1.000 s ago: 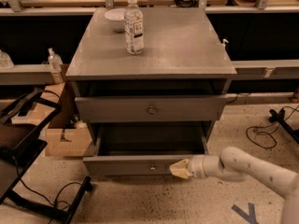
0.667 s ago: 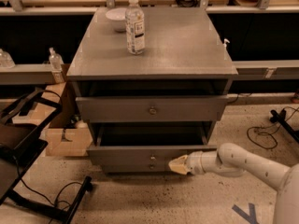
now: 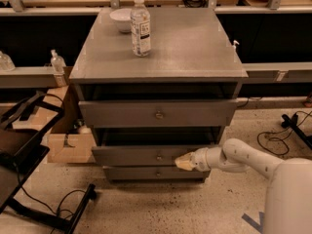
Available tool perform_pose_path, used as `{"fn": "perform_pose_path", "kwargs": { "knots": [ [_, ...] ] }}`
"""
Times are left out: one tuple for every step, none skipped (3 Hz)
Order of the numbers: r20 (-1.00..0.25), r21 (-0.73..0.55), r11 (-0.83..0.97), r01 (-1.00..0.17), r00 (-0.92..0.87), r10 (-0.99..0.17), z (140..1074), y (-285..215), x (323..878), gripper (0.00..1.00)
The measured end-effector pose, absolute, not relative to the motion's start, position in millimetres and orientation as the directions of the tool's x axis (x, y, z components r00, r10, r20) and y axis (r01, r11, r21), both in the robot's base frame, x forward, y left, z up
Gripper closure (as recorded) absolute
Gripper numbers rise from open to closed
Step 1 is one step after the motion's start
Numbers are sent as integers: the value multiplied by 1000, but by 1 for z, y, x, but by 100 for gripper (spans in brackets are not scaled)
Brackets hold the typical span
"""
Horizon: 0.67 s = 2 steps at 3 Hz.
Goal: Close middle drawer
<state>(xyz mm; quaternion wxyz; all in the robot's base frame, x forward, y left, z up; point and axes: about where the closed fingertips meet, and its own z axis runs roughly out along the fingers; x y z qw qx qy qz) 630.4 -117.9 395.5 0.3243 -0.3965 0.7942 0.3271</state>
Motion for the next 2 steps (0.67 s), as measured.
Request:
{"fn": "perform_pose_path", "kwargs": {
  "knots": [
    [-763,260,500,-826,-493,-417,392,-119,660,100],
    [-763,260,503,-824,-495,-416,392,-120,660,100]
  ]
}}
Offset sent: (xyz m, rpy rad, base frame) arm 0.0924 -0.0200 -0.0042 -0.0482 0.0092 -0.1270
